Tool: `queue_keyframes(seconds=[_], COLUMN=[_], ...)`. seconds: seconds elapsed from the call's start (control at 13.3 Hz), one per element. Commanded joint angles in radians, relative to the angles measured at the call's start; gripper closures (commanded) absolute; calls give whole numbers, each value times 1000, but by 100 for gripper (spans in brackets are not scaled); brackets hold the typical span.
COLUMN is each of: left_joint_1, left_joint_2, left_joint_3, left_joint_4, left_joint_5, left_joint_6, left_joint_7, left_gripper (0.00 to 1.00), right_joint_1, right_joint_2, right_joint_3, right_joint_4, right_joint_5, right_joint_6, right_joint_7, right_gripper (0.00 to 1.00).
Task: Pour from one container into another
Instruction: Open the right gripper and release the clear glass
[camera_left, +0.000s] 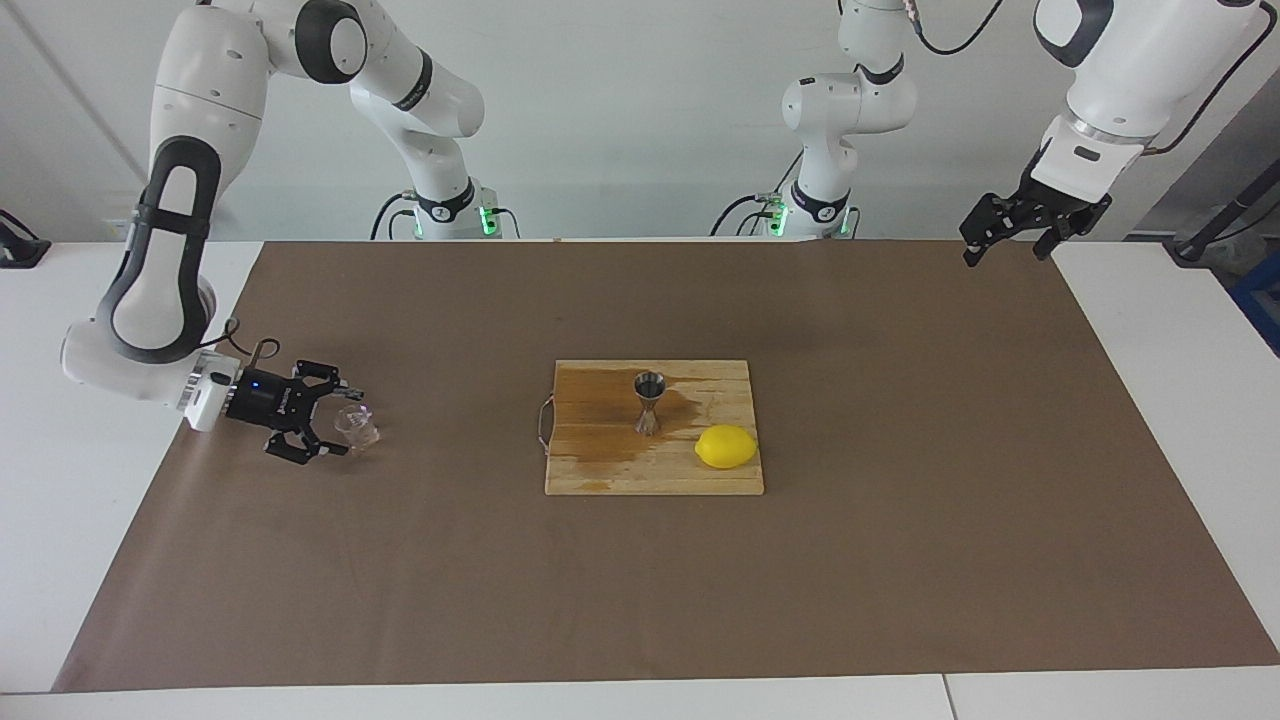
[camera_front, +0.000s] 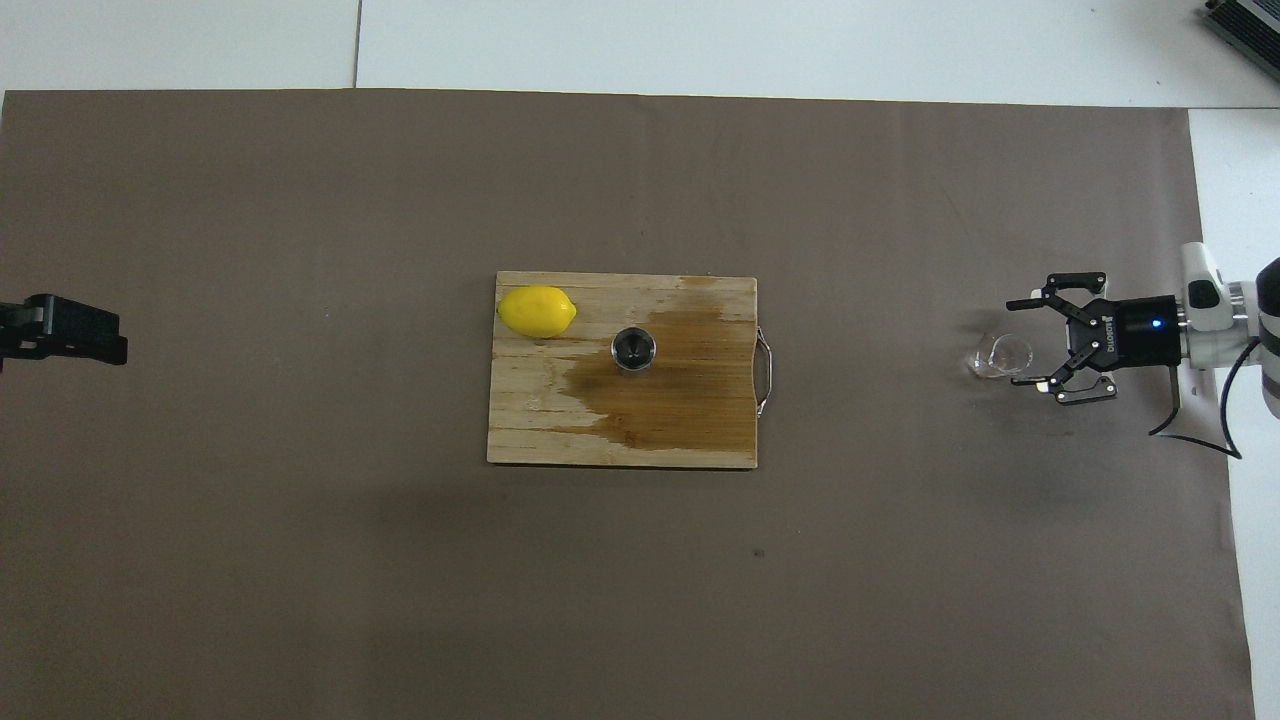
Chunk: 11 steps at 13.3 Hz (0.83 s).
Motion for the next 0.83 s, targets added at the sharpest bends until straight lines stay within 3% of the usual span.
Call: queue_keyframes(seconds=[0.0,0.38,0.75], left_joint_1=[-11,-11,-11], left_joint_2=[-23,-23,-23], left_joint_3=[10,10,10], left_joint_4=[-25,-25,-25], left_joint_5=[5,5,5], left_joint_6=[-2,-2,-2], left_joint_7=[-7,-7,-7], left_gripper=[0,0,0], right_joint_1=[60,196,286], right_joint_2=[-153,-322,-387], right_joint_3=[5,6,6], right_joint_4=[-18,-18,-19], right_joint_5=[-82,-412,-677], right_joint_6=[79,235,263], right_joint_7=[283,991,1579], right_gripper=[0,0,0])
